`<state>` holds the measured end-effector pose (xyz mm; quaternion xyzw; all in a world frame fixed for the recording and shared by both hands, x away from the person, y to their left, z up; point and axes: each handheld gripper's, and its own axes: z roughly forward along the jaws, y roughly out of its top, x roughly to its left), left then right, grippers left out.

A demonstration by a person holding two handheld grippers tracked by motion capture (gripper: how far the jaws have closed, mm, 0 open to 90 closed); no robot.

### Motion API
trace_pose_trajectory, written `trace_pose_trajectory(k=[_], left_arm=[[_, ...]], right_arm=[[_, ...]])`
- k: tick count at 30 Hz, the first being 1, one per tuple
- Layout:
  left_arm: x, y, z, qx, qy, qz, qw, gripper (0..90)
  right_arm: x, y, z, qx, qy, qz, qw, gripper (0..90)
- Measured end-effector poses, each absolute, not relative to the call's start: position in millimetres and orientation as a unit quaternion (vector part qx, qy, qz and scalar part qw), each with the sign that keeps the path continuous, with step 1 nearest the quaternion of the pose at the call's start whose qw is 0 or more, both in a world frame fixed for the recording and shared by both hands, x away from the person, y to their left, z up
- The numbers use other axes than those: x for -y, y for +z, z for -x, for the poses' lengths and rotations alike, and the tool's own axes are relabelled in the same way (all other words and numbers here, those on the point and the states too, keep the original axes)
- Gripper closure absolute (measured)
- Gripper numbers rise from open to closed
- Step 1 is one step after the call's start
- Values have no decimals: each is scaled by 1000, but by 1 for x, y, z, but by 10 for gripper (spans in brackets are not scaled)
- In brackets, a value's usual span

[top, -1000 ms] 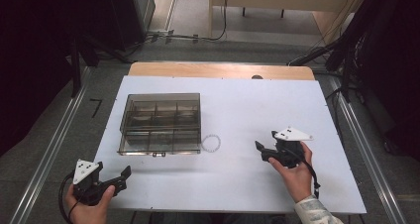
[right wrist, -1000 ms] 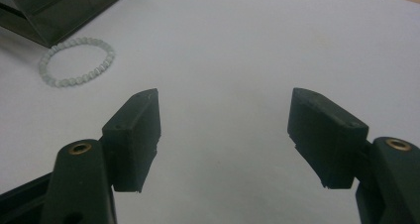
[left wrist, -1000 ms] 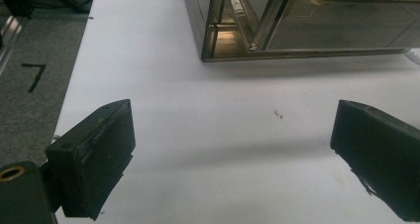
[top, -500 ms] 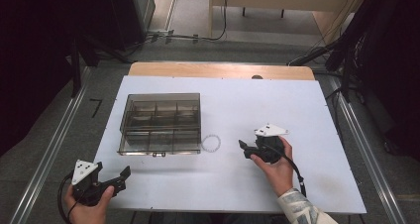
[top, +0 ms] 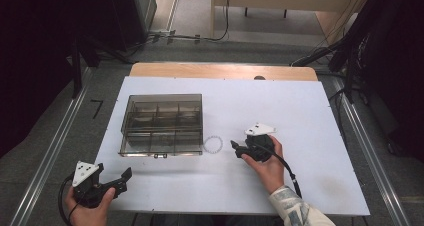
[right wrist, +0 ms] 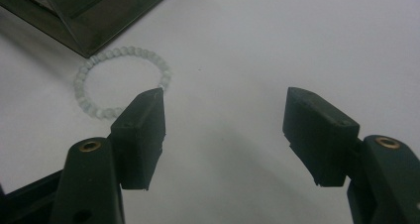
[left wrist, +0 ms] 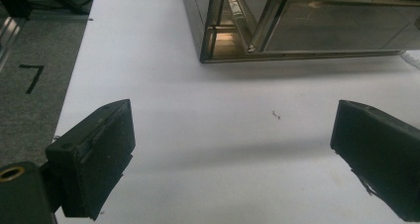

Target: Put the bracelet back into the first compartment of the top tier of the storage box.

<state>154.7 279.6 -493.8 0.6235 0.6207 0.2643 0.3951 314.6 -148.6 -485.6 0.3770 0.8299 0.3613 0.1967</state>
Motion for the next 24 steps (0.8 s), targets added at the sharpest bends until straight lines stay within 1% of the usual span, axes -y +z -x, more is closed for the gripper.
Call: trace_pose_trajectory(k=[12,17,18,19,20,24], left_arm=[[-280,-494,-154,-621,264,-622,397,41],[-280,-494,-154,-621,264,-622,397,41],[-281,-494,-154,-622,264,-621,398,41],[-281,-494,-154,-622,264,-621,398,40],[-281,-494,-154,-622,264,-621,398,41],[-282,-494,-154,-622,264,-620,399,41]], right_arm=[[122,-496,-323,-836,361,-369,187,370],[112,-497,-326,-839,359,-362,188,412],[107,-499,-328,-842,355,-359,187,438],[107,-499,-328,-842,355,-359,187,438],[103,-501,-329,-845,352,-357,186,460],[99,-505,-330,-848,347,-357,183,481]])
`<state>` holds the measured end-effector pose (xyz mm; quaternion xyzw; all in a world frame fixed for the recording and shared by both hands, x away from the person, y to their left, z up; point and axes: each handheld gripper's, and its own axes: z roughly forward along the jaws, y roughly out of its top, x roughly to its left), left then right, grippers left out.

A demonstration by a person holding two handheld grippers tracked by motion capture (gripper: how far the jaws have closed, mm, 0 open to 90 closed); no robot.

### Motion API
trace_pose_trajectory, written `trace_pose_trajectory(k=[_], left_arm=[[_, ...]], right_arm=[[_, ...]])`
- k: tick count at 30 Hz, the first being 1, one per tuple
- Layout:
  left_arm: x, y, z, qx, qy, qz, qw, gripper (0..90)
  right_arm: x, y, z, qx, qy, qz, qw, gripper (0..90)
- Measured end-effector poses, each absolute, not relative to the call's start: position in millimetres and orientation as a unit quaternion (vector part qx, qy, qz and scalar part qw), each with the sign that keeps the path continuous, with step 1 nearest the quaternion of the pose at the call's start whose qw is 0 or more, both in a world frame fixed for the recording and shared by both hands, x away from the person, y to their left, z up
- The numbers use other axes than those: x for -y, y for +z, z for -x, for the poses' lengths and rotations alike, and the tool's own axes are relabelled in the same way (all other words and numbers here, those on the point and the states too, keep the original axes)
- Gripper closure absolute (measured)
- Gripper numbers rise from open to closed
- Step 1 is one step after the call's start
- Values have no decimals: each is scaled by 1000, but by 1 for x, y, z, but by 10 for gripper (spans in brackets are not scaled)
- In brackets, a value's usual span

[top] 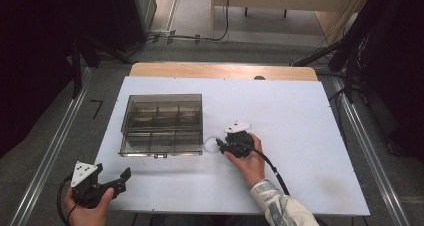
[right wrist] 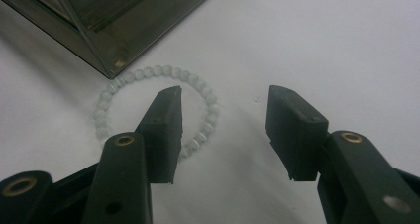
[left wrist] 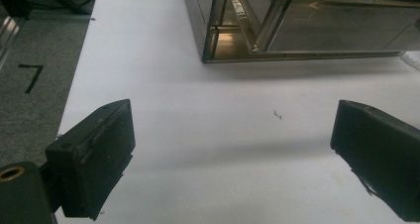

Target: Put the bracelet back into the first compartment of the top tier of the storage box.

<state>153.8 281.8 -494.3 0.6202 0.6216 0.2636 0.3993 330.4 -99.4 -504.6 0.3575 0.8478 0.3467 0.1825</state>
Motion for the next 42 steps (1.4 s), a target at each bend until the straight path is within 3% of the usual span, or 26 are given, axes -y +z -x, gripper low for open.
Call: trace_pose_trajectory(k=[16,20,25,42], left_arm=[[-281,-494,-155,-621,263,-622,398,41],[-281,-494,-154,-621,264,-622,398,41],[-281,-494,-154,-620,263,-622,398,41],[-282,-495,-154,-621,261,-623,398,41]], right_arm=[[97,-508,-331,-850,348,-358,165,656],[95,-508,-328,-853,348,-352,165,770],[92,-509,-325,-856,347,-343,173,835],[99,-499,-322,-831,403,-355,144,851]])
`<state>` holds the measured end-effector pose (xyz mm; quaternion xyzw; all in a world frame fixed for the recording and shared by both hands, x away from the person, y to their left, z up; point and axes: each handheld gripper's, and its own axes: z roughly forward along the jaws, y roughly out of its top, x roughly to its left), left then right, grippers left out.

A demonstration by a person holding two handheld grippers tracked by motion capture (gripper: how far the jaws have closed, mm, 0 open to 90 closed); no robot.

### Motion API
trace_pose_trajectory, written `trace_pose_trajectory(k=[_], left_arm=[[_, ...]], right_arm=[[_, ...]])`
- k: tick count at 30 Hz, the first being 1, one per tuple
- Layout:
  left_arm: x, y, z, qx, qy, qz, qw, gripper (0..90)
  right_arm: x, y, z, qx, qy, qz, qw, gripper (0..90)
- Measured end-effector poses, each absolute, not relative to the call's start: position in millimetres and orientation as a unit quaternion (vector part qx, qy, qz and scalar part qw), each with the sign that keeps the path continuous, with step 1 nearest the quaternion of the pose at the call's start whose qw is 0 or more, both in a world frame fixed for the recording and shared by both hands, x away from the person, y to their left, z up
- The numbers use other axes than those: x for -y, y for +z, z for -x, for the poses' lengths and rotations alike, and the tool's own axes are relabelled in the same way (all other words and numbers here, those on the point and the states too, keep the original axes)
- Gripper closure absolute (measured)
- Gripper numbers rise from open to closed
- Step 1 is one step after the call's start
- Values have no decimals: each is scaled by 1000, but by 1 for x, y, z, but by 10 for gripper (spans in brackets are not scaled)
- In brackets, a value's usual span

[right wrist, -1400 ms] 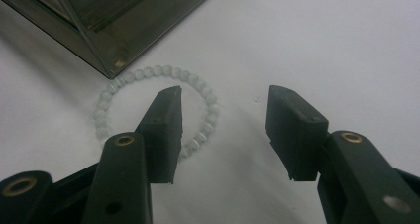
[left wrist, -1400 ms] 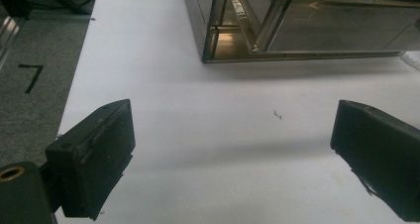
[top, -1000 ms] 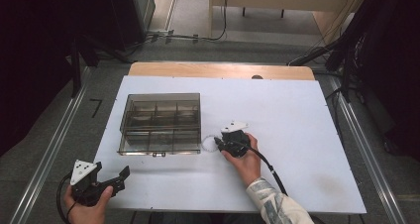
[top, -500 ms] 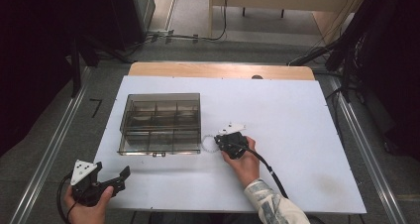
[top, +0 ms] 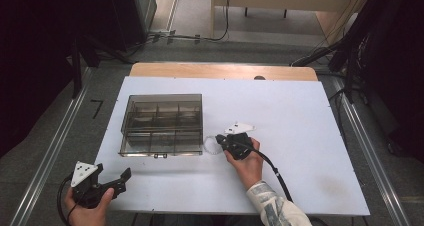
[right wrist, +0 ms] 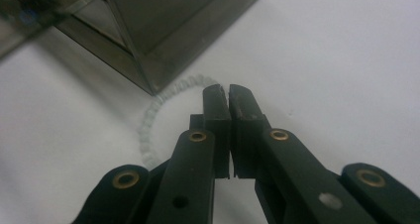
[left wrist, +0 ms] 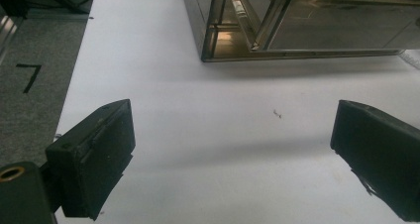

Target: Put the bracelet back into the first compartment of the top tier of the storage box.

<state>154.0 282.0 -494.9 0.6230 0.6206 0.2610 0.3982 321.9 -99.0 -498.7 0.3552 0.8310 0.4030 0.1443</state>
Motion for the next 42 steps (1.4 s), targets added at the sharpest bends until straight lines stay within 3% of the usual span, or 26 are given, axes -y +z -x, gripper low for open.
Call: trace_pose_trajectory(k=[42], left_arm=[[-282,-495,-154,-622,260,-622,398,41]], right_arm=[[114,-438,-295,-803,477,-337,120,851]])
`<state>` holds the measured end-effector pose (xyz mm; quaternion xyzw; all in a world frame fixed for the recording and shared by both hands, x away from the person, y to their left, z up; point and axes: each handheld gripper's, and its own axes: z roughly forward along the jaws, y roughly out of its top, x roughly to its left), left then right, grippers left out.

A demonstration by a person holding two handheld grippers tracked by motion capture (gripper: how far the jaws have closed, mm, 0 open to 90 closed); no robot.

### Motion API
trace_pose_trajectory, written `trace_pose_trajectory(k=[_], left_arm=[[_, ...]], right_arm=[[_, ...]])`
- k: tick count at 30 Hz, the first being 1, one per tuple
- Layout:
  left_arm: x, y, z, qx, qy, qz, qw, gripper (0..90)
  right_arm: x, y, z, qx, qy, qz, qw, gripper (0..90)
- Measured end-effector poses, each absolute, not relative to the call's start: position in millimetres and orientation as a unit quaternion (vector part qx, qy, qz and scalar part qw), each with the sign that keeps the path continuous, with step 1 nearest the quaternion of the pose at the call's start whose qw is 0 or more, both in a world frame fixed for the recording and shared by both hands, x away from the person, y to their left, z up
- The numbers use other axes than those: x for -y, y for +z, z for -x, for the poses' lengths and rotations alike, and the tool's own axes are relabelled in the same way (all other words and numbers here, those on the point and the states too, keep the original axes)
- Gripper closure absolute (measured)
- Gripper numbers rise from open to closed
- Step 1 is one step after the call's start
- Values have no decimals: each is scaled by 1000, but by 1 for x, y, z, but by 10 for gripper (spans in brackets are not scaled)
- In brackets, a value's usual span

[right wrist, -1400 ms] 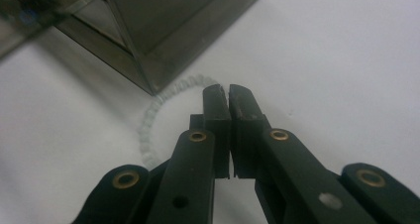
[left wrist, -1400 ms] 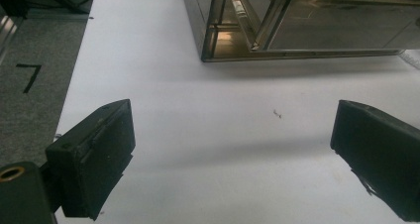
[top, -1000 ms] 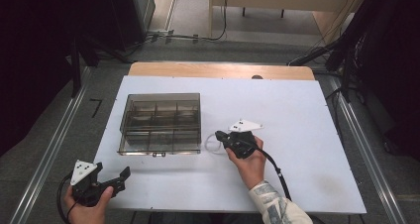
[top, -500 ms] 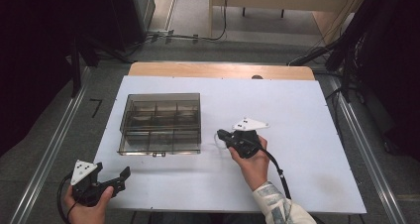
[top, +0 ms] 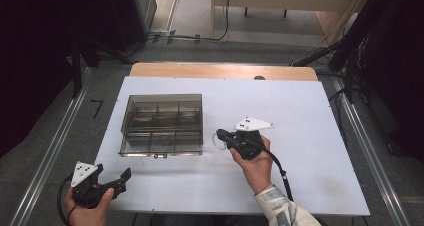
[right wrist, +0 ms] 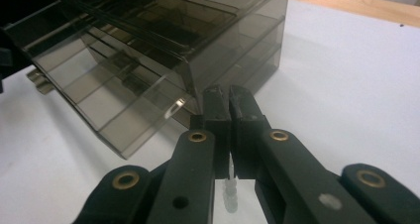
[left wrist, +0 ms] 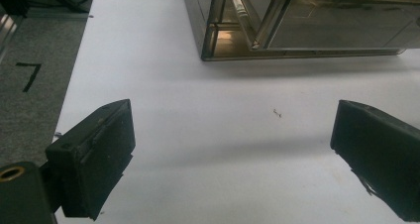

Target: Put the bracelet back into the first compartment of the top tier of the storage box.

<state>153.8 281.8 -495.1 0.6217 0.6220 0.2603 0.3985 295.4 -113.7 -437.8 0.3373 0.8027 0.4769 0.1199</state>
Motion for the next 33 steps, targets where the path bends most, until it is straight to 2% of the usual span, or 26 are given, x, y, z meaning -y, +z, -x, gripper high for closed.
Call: trace_pose_trajectory(k=[33], left_arm=[[-282,-495,-154,-622,261,-622,398,41]], right_arm=[[91,-399,-283,-802,506,-294,119,851]])
